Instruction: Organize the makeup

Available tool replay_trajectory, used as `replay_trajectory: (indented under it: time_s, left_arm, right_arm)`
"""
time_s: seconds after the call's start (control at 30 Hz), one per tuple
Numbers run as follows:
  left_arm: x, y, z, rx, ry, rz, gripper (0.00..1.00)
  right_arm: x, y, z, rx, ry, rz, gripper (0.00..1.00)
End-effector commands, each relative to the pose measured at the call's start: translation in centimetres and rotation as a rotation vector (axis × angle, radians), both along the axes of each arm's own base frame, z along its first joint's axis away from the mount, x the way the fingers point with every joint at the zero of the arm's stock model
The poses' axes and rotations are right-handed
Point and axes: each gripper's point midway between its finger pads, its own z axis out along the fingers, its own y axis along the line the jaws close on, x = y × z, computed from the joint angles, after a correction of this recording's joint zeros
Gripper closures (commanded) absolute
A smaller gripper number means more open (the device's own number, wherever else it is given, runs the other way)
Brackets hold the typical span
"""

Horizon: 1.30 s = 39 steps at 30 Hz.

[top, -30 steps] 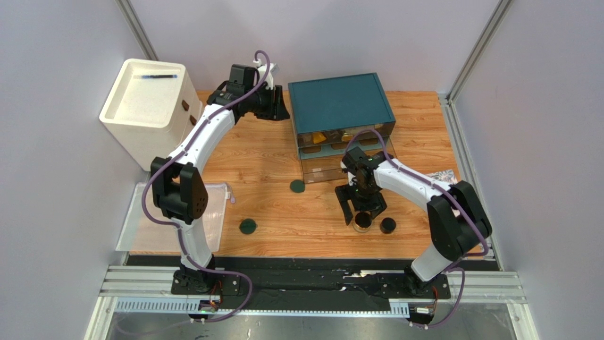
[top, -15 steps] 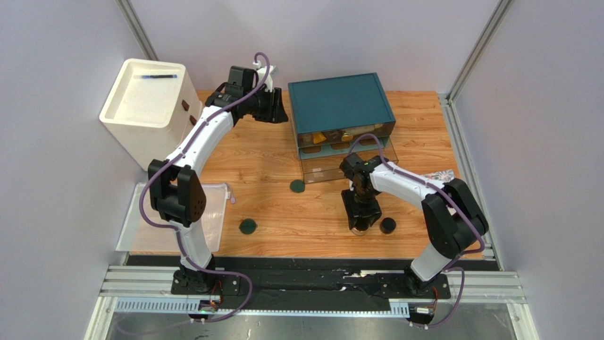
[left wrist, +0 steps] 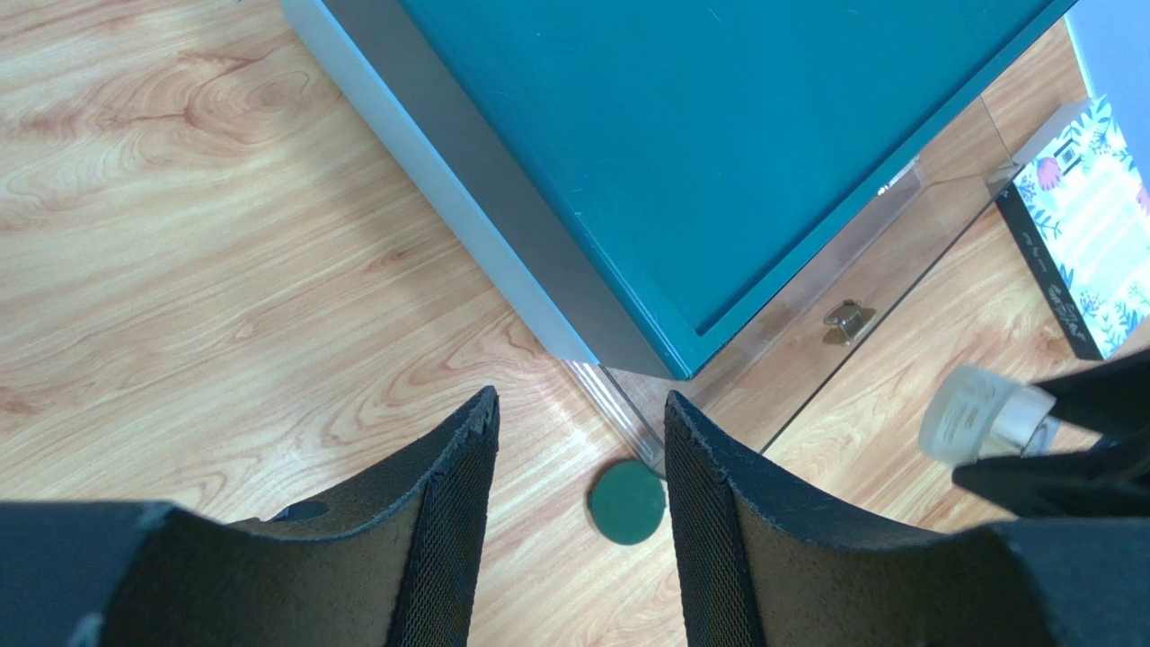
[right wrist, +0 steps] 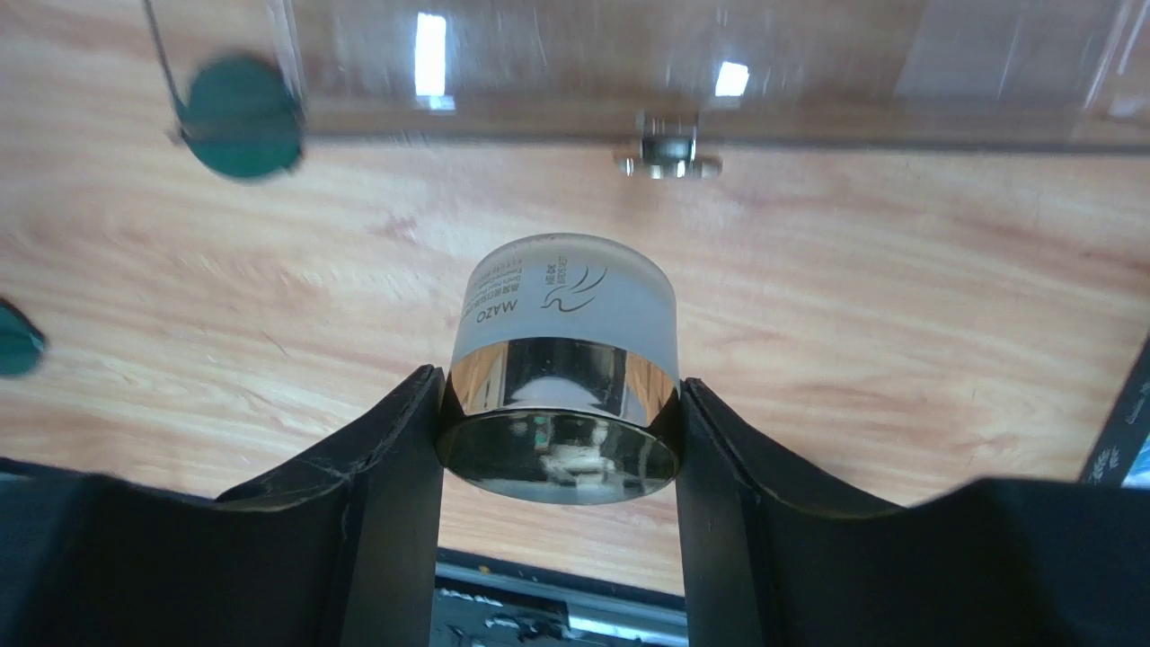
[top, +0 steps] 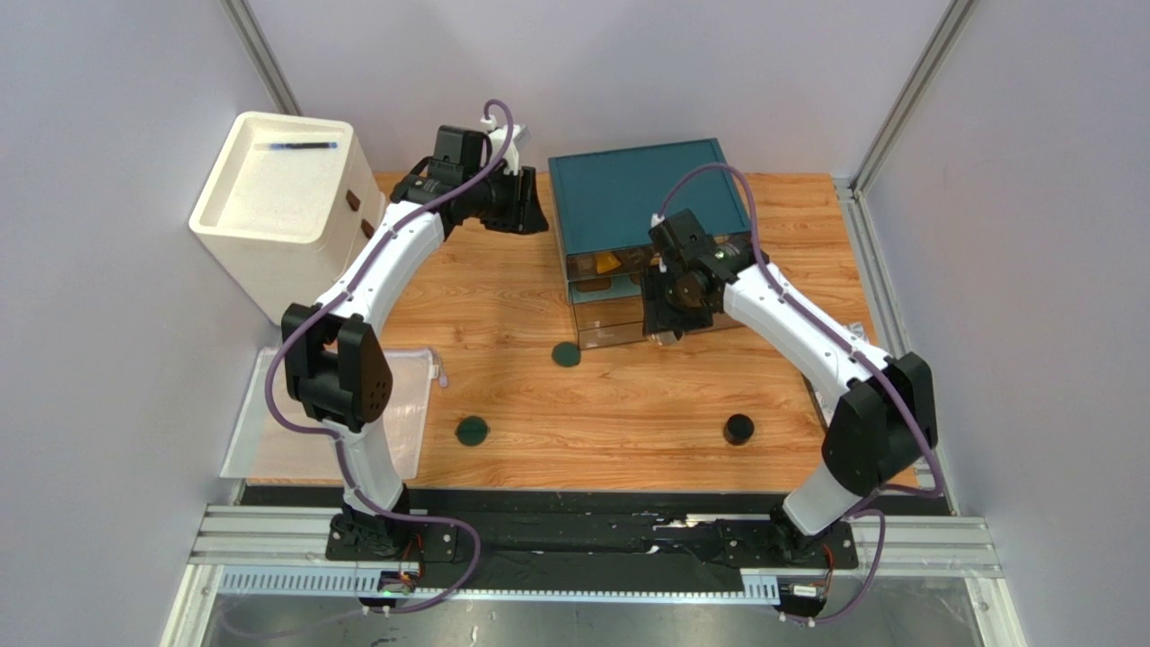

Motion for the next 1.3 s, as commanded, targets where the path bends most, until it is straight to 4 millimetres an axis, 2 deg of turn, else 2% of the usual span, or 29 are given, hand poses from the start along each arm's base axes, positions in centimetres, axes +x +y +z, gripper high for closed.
replay_trajectory:
  time_s: [0.0, 0.07, 0.1, 0.23, 0.27, 0.37, 0.4, 0.47, 0.5, 0.57, 0.6, 0.67, 0.83, 0.93, 0.97, 1.03, 1.07, 1.17, 1.2, 1.27]
  left_arm:
    - [0.0, -0.1, 3.2, -0.021, -0.077, -0.012, 0.45]
    - [0.0, -0.2, 3.2, -0.028, -0.073, -0.014, 0.45]
    - [0.0, -0.2, 3.2, -0.031, -0.072, -0.013, 0.45]
    - [0.2, -0.2, 3.3, -0.032, -0.079, -0.016, 0.45]
    - [0.2, -0.3, 3.3, -0.031, -0.08, -0.019, 0.45]
    - [0.2, -0.4, 3.3, -0.035, -0.079, -0.024, 0.45]
    - [0.3, -0.4, 3.5, -0.036, -0.081, -0.025, 0.45]
    - [0.3, -0.5, 3.7, -0.04, -0.085, -0.029, 0.45]
    - [0.3, -0.6, 3.7, -0.04, -0.085, -0.031, 0.45]
    - [0.3, -0.5, 3.9, -0.039, -0.089, -0.033, 0.45]
    - [0.3, -0.5, 3.9, -0.039, -0.088, -0.035, 0.45]
    - [0.3, -0.7, 4.0, -0.041, -0.091, -0.043, 0.44]
    - [0.5, -0.8, 4.1, -0.042, -0.097, -0.052, 0.44]
    - [0.5, -0.8, 4.2, -0.041, -0.101, -0.057, 0.44]
    - [0.4, -0.9, 4.2, -0.044, -0.1, -0.06, 0.44]
    - [0.4, -0.8, 4.1, -0.041, -0.099, -0.062, 0.44]
    - [0.4, -0.8, 4.1, -0.04, -0.101, -0.064, 0.44]
    - [0.3, -0.6, 4.0, -0.022, -0.105, -0.067, 0.44]
    - [0.3, -0.5, 3.8, -0.014, -0.104, -0.068, 0.44]
    - [0.2, -0.3, 3.6, 0.001, -0.104, -0.073, 0.44]
  right_arm:
    - [6.2, 2.6, 2.4, 0.059, -0.125, -0.019, 1.0]
    - [7.2, 3.9, 2.3, 0.086, -0.114, 0.002, 1.0]
    - [8.4, 4.9, 2.3, 0.102, -0.119, 0.009, 1.0]
    - [10.4, 6.7, 1.7, 0.137, -0.111, 0.009, 1.0]
    - [10.8, 7.0, 0.7, 0.13, -0.098, 0.007, 1.0]
    - [11.1, 8.1, 0.2, 0.16, -0.065, 0.028, 0.99]
    - [11.1, 8.2, -0.4, 0.158, -0.047, 0.024, 0.95]
    - [11.0, 8.4, -0.5, 0.163, -0.04, 0.021, 0.74]
    - [11.0, 8.3, -0.6, 0.164, -0.04, 0.017, 0.55]
    - [10.8, 8.2, -0.4, 0.162, -0.046, 0.015, 0.39]
    - [10.7, 8.1, -0.4, 0.162, -0.05, 0.015, 0.2]
    - [10.5, 7.7, -0.9, 0.153, -0.047, 0.006, 0.13]
    - [9.9, 7.1, -1.4, 0.137, -0.029, -0.027, 0.13]
    - [9.5, 5.7, -0.5, 0.109, -0.067, -0.069, 0.14]
    - [9.2, 4.9, 0.7, 0.1, -0.1, -0.095, 0.14]
    - [7.8, 3.5, 0.3, 0.071, -0.089, -0.129, 0.14]
    - [7.2, 2.6, 1.8, 0.079, -0.126, -0.169, 0.14]
    - [4.0, -0.6, 1.8, 0.046, -0.119, -0.259, 0.15]
    - [2.5, -1.8, 0.9, 0.017, -0.093, -0.282, 0.15]
    - [0.4, -3.8, 1.9, 0.013, -0.113, -0.334, 0.14]
